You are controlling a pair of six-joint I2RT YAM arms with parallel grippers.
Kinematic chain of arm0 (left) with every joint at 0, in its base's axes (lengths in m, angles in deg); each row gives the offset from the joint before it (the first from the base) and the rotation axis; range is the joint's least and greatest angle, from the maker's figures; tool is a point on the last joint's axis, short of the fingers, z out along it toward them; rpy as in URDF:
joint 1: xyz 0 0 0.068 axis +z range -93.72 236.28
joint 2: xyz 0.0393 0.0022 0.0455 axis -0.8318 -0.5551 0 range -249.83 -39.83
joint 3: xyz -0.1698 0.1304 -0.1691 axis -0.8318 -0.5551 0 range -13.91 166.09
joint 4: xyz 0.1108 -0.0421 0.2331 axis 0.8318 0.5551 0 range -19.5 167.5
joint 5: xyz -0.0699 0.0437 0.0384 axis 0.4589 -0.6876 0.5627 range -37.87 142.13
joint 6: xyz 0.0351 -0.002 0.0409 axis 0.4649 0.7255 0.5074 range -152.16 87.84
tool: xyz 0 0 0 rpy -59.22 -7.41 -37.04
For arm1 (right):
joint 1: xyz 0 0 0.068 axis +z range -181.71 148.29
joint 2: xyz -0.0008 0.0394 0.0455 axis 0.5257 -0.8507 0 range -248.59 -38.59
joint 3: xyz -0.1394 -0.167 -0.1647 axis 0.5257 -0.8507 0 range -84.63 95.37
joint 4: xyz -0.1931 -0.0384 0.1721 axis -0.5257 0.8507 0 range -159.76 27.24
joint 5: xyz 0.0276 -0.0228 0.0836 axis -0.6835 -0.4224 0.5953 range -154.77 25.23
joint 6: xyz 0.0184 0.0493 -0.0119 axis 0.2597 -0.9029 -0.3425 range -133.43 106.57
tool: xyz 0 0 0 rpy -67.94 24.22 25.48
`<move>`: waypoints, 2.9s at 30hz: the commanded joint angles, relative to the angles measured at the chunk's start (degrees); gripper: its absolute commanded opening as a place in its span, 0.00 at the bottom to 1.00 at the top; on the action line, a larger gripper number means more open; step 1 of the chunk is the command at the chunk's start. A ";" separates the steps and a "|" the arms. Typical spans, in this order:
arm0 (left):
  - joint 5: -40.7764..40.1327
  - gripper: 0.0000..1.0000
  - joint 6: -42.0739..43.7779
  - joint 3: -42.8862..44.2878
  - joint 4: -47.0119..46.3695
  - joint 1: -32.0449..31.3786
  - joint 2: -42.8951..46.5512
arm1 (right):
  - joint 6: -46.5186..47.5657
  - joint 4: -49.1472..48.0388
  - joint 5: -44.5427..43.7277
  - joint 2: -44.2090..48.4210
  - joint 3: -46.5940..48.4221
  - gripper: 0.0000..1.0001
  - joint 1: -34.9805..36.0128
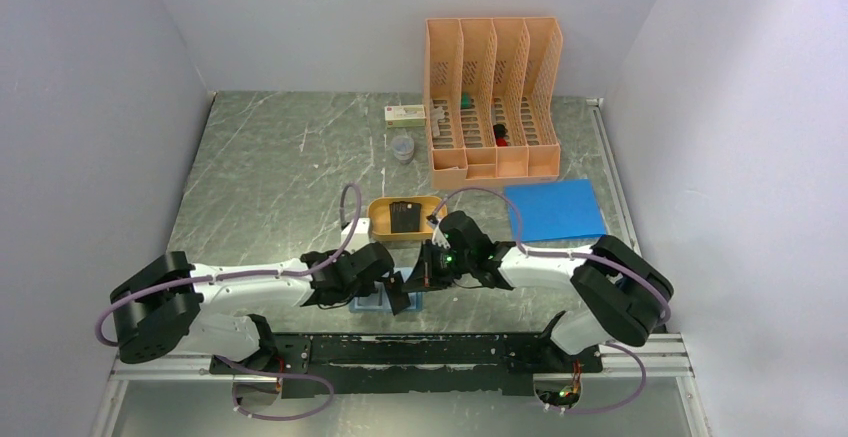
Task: Put the credit cards into the card holder
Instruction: Insert the credit card into the card holder.
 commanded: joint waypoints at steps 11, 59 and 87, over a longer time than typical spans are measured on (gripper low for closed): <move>-0.04 0.10 -0.22 -1.96 4.25 0.49 0.23 | -2.99 -7.01 2.34 -4.75 1.57 0.00 0.33; 2.25 0.10 -4.09 -9.95 6.07 1.63 6.93 | -13.71 -17.71 -7.64 -13.46 -0.50 0.00 2.56; 4.49 0.07 -3.48 -11.41 2.17 1.63 7.84 | -13.98 -14.52 -10.79 -13.62 3.07 0.00 6.30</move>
